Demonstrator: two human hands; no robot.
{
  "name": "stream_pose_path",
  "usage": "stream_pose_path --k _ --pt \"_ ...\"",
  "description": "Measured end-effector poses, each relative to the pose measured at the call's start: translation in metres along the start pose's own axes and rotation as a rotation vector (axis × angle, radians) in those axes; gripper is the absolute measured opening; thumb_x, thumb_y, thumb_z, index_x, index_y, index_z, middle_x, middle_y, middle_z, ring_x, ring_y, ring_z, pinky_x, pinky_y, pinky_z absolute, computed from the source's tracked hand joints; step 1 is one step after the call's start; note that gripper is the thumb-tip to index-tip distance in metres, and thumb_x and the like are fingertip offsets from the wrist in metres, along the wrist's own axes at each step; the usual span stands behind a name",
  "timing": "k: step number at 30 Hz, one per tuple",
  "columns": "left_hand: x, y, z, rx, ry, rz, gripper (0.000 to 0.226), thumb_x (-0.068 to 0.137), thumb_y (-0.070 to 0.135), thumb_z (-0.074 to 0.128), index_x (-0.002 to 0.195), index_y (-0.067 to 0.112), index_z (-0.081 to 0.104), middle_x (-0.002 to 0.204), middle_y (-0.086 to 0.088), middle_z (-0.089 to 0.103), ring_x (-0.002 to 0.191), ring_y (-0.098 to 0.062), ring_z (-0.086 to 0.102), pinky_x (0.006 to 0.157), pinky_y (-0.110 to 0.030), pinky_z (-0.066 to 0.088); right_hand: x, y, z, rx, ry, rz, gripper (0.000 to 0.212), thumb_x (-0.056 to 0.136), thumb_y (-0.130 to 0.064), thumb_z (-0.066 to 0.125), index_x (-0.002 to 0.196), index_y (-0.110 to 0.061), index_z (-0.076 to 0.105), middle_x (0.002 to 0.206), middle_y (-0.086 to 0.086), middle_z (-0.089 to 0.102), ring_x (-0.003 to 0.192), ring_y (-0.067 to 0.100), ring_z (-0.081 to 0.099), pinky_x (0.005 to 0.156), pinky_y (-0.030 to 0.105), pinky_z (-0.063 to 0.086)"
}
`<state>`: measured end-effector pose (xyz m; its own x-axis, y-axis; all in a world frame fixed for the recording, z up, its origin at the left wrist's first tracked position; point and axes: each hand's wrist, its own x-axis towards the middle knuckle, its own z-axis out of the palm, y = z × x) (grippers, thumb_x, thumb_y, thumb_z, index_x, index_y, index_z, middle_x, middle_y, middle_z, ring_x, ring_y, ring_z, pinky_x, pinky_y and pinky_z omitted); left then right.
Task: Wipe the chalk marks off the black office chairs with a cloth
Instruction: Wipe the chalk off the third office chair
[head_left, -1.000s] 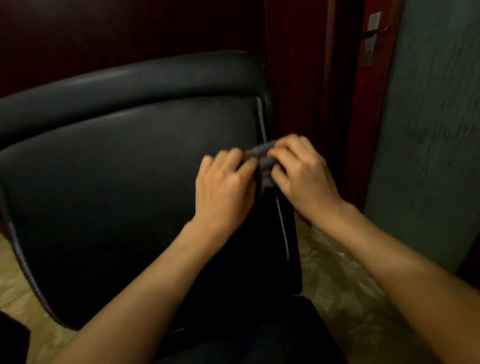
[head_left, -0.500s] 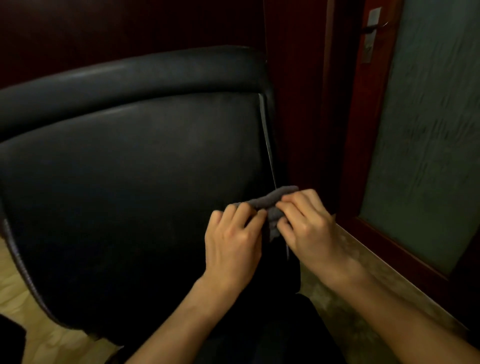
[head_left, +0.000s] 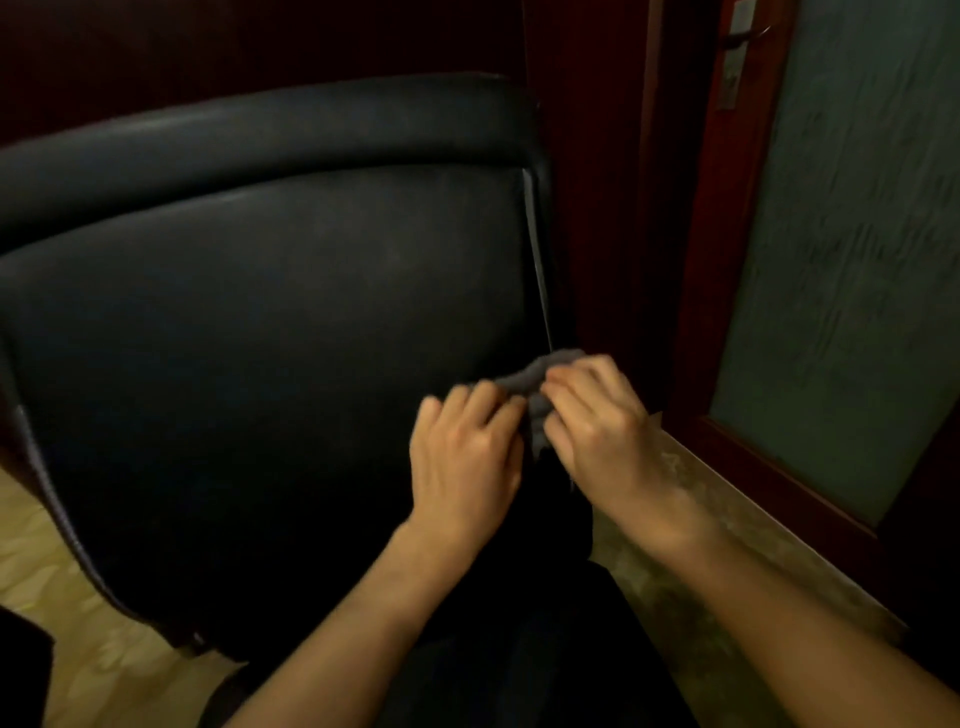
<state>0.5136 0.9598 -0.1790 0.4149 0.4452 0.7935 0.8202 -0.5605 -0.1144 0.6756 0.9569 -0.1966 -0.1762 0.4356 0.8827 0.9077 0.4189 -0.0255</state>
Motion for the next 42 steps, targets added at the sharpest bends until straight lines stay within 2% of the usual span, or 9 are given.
stream_pose_path --k 4,7,12,21,28,31,34,37,42 --pt "-0.046 0.009 0.007 -0.041 -0.091 0.018 0.022 0.088 0.022 0.054 0.097 0.016 0.073 0.092 -0.002 0.065 0.077 -0.026 0.060 0.063 -0.036 0.033 -0.047 -0.015 0.000 0.053 -0.037 0.044 0.022 0.090 -0.003 0.056 0.099 0.007 0.072 0.102 0.016 0.070 0.097 0.029 0.060 0.084 0.039 0.054" --pt "-0.020 0.003 -0.005 -0.030 -0.037 0.013 0.022 0.087 0.022 0.054 0.095 0.016 0.074 0.091 -0.003 0.067 0.075 -0.028 0.059 0.063 -0.038 0.031 -0.015 -0.012 -0.006 0.079 0.018 0.032 0.022 0.090 -0.005 0.054 0.098 0.006 0.071 0.101 0.016 0.070 0.097 0.027 0.059 0.093 0.030 0.050" --pt "0.039 -0.002 -0.019 -0.015 0.035 -0.082 0.024 0.088 0.022 0.053 0.097 0.016 0.075 0.092 -0.003 0.065 0.076 -0.025 0.057 0.063 -0.038 0.033 0.043 -0.003 -0.013 0.021 0.112 0.055 0.020 0.085 -0.001 0.054 0.095 0.005 0.069 0.100 0.017 0.069 0.094 0.034 0.064 0.082 0.044 0.056" --pt "-0.055 0.018 0.014 -0.102 -0.105 -0.017 0.019 0.086 0.022 0.056 0.094 0.020 0.072 0.091 0.001 0.065 0.076 -0.024 0.060 0.064 -0.035 0.031 -0.069 -0.014 0.002 0.052 -0.020 0.079 0.021 0.091 -0.002 0.056 0.099 0.008 0.072 0.102 0.017 0.070 0.098 0.029 0.061 0.088 0.039 0.053" --pt "0.033 0.008 -0.013 -0.083 0.091 -0.105 0.026 0.089 0.021 0.053 0.103 0.016 0.075 0.093 -0.004 0.067 0.075 -0.028 0.056 0.064 -0.039 0.031 0.041 0.003 -0.019 0.048 0.147 0.047 0.017 0.084 0.002 0.058 0.096 0.005 0.070 0.099 0.017 0.068 0.091 0.034 0.064 0.078 0.045 0.056" --pt "0.047 0.007 -0.014 -0.099 0.109 -0.177 0.026 0.090 0.018 0.053 0.105 0.016 0.074 0.095 -0.002 0.067 0.076 -0.025 0.057 0.063 -0.039 0.035 0.048 0.002 -0.010 0.039 0.196 0.094 0.016 0.081 0.007 0.061 0.095 0.006 0.070 0.099 0.018 0.067 0.090 0.033 0.061 0.080 0.039 0.053" --pt "0.011 0.010 0.001 -0.101 0.057 -0.130 0.026 0.090 0.020 0.052 0.105 0.015 0.073 0.096 -0.005 0.067 0.078 -0.028 0.057 0.065 -0.037 0.032 0.006 -0.003 0.002 0.043 0.194 0.122 0.016 0.086 0.002 0.060 0.098 0.007 0.071 0.100 0.018 0.067 0.095 0.028 0.056 0.087 0.031 0.047" --pt "-0.020 0.012 0.007 -0.092 -0.004 -0.078 0.027 0.092 0.023 0.050 0.103 0.014 0.074 0.095 -0.004 0.067 0.077 -0.024 0.058 0.065 -0.032 0.026 -0.031 -0.006 0.004 0.040 0.116 0.116 0.015 0.088 0.000 0.061 0.096 0.005 0.072 0.099 0.018 0.066 0.094 0.029 0.057 0.083 0.036 0.053" --pt "0.031 -0.004 -0.019 -0.020 0.072 -0.020 0.021 0.087 0.022 0.051 0.094 0.013 0.069 0.087 -0.012 0.060 0.074 -0.034 0.055 0.064 -0.041 0.030 0.035 -0.001 -0.022 0.035 0.150 0.024 0.018 0.086 -0.001 0.060 0.101 0.003 0.070 0.100 0.020 0.063 0.089 0.037 0.059 0.079 0.044 0.051"
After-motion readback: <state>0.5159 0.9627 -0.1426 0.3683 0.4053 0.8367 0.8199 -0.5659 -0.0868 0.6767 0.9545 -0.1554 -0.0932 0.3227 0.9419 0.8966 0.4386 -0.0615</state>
